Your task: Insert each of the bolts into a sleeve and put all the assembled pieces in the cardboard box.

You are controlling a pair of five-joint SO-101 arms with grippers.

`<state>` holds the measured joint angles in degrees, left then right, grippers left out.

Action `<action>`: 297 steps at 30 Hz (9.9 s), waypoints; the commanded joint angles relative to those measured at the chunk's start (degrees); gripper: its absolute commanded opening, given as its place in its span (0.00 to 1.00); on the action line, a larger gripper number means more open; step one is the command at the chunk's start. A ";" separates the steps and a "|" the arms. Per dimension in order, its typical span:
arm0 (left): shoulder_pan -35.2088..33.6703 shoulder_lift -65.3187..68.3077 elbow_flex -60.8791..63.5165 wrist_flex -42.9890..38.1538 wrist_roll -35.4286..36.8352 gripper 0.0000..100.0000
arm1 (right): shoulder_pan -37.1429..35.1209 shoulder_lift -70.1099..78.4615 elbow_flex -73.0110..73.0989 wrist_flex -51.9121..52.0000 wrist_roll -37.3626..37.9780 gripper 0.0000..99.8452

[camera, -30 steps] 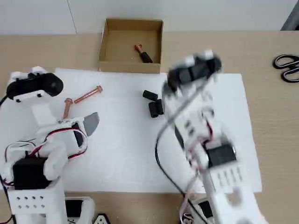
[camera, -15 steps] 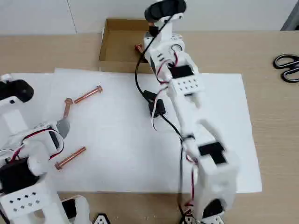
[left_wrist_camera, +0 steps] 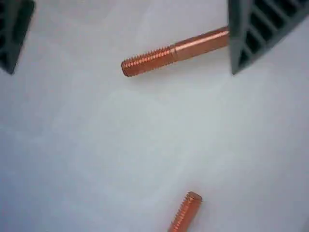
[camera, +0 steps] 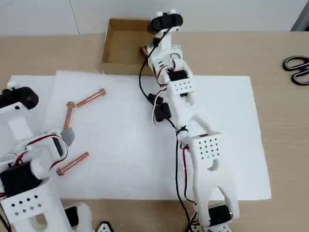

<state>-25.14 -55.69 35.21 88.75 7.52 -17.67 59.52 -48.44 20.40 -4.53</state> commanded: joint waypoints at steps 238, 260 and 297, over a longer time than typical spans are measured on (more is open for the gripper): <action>7.12 -48.88 -16.92 11.69 -2.46 0.27 | 1.10 -58.15 17.93 75.74 5.71 0.00; 7.12 -48.88 -16.92 11.69 -2.46 0.27 | 1.27 -57.98 18.02 75.82 5.71 0.00; 7.12 -48.88 -16.92 11.69 -2.46 0.27 | 1.01 -52.70 20.48 75.74 5.71 0.00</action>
<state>-17.93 -104.13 18.86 99.38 5.58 -16.97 7.30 -27.69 96.62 0.66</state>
